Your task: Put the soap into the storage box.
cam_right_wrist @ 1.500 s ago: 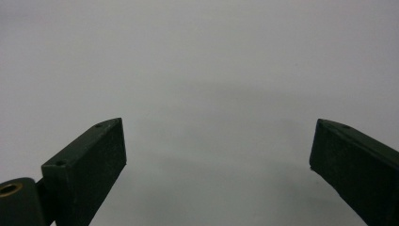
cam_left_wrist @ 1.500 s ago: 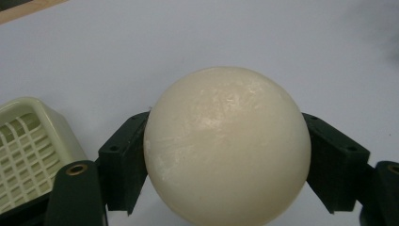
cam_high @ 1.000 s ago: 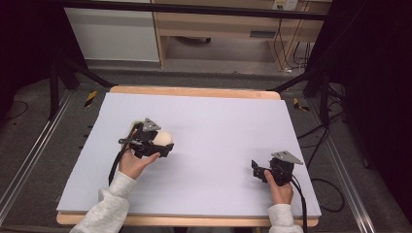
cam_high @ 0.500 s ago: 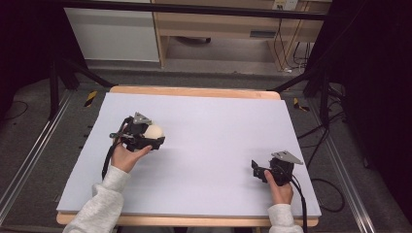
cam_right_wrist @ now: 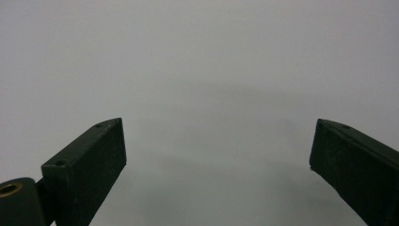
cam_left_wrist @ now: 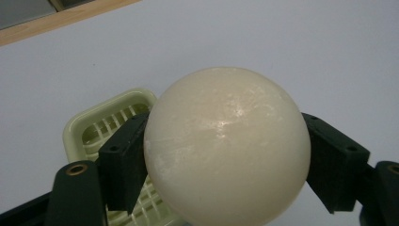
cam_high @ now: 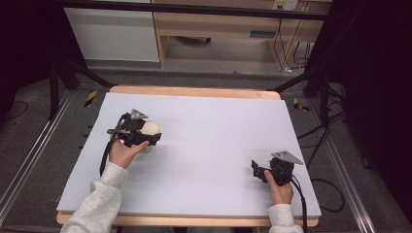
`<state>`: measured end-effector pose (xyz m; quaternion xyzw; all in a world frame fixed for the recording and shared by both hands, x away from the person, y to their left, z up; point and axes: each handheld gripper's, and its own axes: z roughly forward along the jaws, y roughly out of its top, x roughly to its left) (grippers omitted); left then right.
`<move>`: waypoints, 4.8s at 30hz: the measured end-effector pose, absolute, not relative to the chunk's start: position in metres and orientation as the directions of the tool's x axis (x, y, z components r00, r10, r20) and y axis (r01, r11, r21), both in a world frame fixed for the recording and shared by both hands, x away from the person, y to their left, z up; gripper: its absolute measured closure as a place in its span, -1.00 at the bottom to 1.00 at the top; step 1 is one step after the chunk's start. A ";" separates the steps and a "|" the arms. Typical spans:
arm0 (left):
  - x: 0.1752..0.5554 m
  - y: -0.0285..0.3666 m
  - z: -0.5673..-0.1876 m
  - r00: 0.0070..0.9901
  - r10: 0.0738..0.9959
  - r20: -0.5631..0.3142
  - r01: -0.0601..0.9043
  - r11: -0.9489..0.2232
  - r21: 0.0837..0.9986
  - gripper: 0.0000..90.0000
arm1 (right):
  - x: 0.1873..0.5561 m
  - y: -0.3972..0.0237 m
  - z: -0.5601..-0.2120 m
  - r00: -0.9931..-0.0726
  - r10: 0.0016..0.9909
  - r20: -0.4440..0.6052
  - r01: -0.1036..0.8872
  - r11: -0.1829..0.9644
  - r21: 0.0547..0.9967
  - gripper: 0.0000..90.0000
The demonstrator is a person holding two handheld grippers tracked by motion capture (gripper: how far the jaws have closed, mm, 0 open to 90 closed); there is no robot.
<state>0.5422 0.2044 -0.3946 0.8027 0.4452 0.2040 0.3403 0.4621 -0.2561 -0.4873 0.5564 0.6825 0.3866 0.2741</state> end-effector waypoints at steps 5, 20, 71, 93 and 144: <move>0.545 0.206 -0.395 0.516 0.856 0.019 0.578 -0.365 0.730 -0.47 | 0.462 -0.256 -0.487 -0.231 0.971 0.054 0.547 0.084 0.833 -0.90; 0.562 0.216 -0.404 0.483 0.876 0.004 0.611 -0.340 0.715 -0.47 | 0.462 -0.256 -0.487 -0.230 0.971 0.057 0.547 0.081 0.833 -0.90; 0.591 0.241 -0.440 0.403 0.915 0.001 0.702 -0.309 0.642 -0.47 | 0.462 -0.256 -0.488 -0.230 0.972 0.055 0.548 0.082 0.833 -0.90; 0.590 0.241 -0.443 0.408 0.913 -0.008 0.702 -0.308 0.643 -0.47 | 0.462 -0.256 -0.487 -0.229 0.972 0.052 0.547 0.084 0.833 -0.90; 0.490 0.256 -0.440 0.468 0.884 -0.019 0.542 -0.270 0.796 -0.52 | 0.461 -0.256 -0.487 -0.228 0.972 0.048 0.540 0.085 0.838 -0.90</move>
